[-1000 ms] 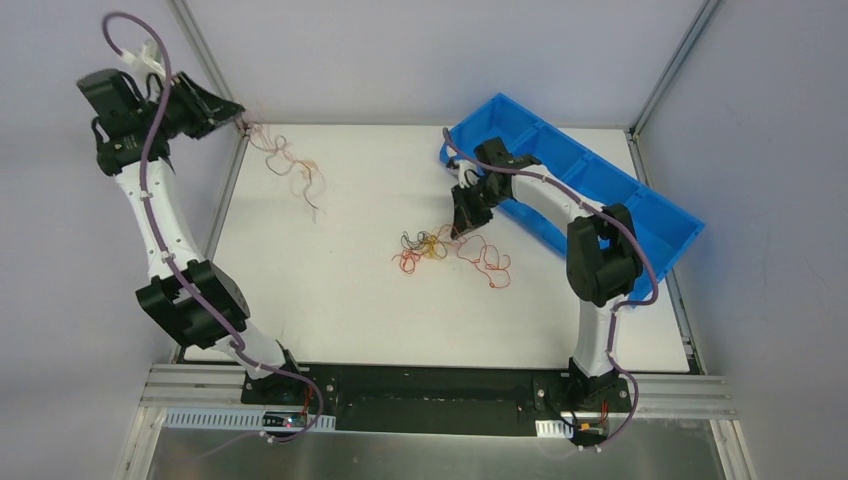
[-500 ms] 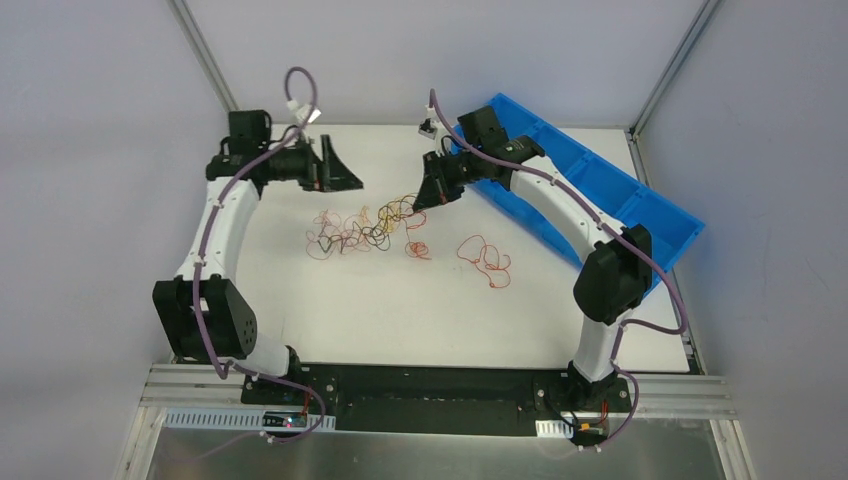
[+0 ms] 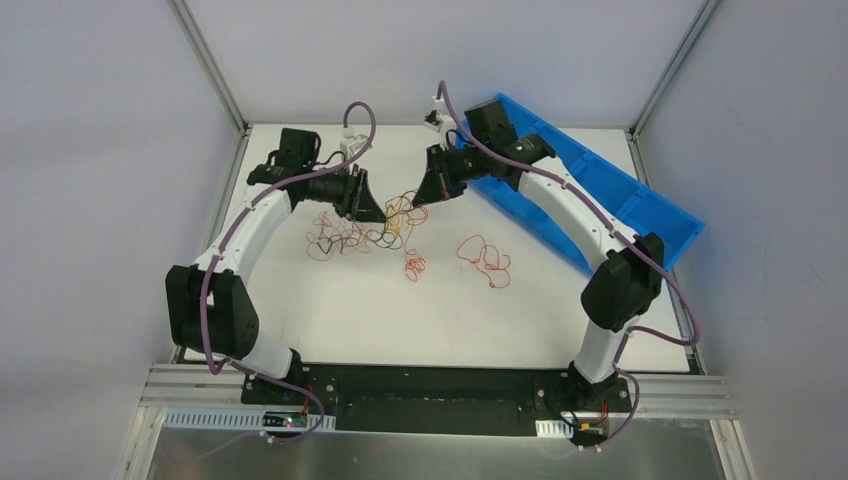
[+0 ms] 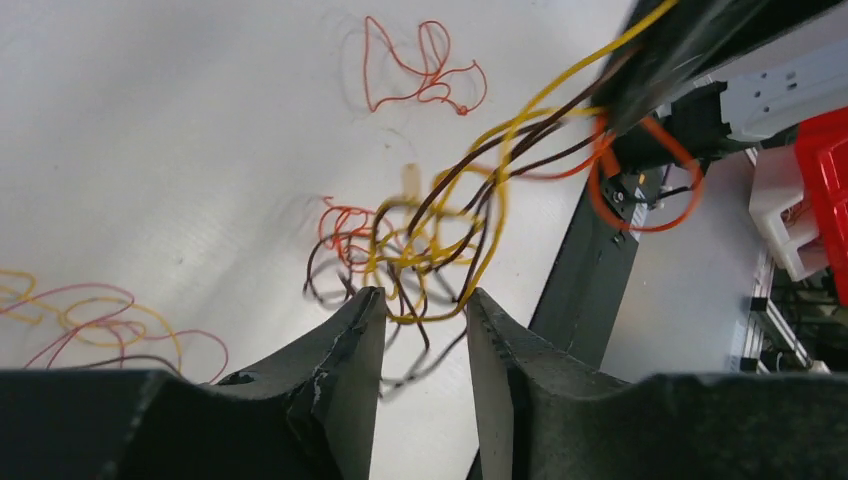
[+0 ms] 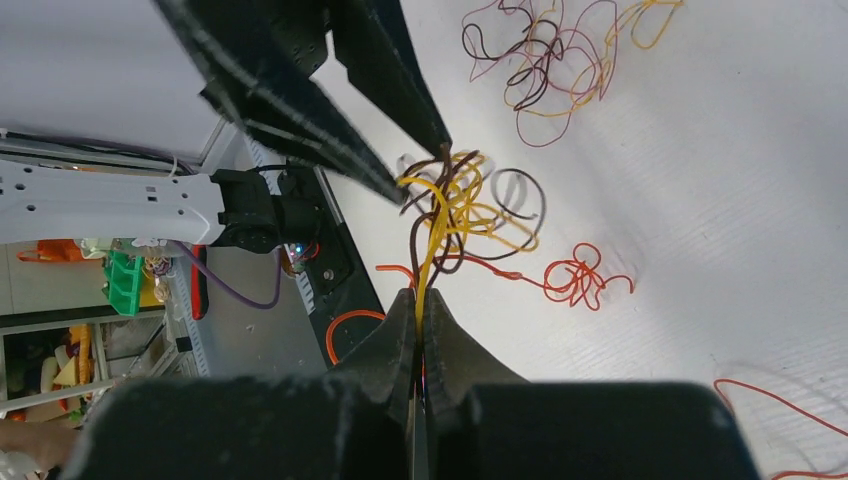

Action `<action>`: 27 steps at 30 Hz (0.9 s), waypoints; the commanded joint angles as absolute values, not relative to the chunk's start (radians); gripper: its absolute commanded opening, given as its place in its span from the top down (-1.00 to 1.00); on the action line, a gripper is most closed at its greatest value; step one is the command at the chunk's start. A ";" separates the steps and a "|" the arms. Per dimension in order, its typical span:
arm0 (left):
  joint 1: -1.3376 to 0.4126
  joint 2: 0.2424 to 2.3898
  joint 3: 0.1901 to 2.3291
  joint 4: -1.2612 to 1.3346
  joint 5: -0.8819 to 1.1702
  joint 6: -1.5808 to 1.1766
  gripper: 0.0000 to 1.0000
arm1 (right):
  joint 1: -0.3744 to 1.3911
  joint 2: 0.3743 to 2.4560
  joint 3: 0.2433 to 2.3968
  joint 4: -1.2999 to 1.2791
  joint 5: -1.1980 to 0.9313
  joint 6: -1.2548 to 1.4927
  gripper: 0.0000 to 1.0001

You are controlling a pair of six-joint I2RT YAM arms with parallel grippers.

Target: Untangle the cables

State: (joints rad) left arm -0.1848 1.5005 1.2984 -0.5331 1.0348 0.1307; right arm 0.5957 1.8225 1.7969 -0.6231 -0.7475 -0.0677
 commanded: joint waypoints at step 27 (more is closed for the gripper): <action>-0.067 1.403 1.115 -0.302 0.995 0.069 1.00 | 0.427 1.728 1.744 -0.649 -0.789 0.050 1.00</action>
State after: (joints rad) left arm -0.1802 1.5066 1.1664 -0.3336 0.9413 0.1287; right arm 0.5152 1.7466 1.7424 -0.5846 -0.7940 0.0448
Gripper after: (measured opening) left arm 0.029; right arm 0.013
